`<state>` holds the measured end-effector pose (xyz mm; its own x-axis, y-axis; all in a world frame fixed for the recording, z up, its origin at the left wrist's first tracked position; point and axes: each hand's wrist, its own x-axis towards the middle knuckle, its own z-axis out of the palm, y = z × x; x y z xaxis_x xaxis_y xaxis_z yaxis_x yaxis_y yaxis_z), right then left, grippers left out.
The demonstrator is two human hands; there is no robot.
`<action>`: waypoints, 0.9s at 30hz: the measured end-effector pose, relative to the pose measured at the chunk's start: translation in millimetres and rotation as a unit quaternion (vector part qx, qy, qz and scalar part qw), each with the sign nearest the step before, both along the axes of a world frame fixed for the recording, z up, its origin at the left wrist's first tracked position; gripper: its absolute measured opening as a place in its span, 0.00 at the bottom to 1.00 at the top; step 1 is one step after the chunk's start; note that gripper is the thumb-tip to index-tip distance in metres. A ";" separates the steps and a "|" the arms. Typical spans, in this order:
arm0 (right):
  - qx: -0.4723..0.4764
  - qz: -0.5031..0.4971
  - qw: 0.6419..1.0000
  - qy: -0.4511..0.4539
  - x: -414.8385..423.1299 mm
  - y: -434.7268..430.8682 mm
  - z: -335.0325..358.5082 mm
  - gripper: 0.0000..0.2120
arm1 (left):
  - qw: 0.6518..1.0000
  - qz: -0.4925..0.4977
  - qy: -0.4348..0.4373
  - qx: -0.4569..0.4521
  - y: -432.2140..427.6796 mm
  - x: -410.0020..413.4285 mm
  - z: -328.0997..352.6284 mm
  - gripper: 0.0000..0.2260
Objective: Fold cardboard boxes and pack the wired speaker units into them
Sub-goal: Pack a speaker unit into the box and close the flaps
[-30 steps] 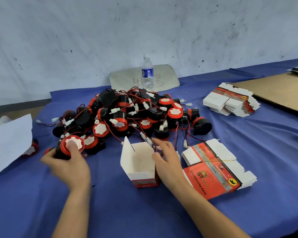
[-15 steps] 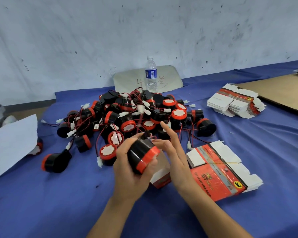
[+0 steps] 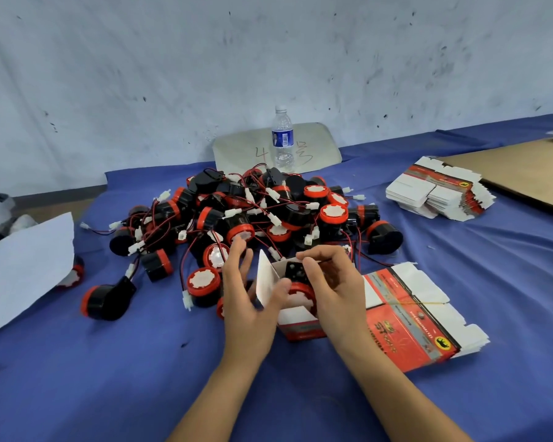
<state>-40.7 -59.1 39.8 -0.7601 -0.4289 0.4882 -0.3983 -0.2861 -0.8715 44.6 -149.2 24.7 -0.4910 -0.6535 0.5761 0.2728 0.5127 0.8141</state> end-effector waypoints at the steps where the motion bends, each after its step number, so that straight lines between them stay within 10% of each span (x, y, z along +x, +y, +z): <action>1: 0.018 -0.022 0.999 0.014 -0.3 -0.5 -0.1 0.09 | 1.000 0.004 -0.004 0.011 -0.6 -0.6 -1.5 0.28; 5: 0.049 -0.133 0.986 0.082 -2.7 -2.4 -0.3 0.13 | 0.999 -0.025 -0.025 0.029 0.1 -0.5 -6.7 0.22; 13: 0.085 -0.146 0.982 0.080 -9.6 0.0 -1.2 0.04 | 0.986 -0.115 -0.116 -0.011 0.6 0.1 -13.8 0.55; 17: 0.187 -0.094 0.970 0.125 -7.5 2.3 -1.0 0.21 | 0.985 -0.137 -0.106 0.017 -5.6 0.3 -11.9 0.53; 27: 0.295 -0.168 0.889 0.306 -5.4 4.5 5.6 0.10 | 0.994 -0.060 -0.090 0.028 -11.6 1.5 -11.5 0.32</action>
<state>-46.1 -54.6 45.3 -0.5627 -0.5458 0.6208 -0.8266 0.3740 -0.4205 46.1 -160.8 13.2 -0.6586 -0.6132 0.4361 0.1764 0.4376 0.8817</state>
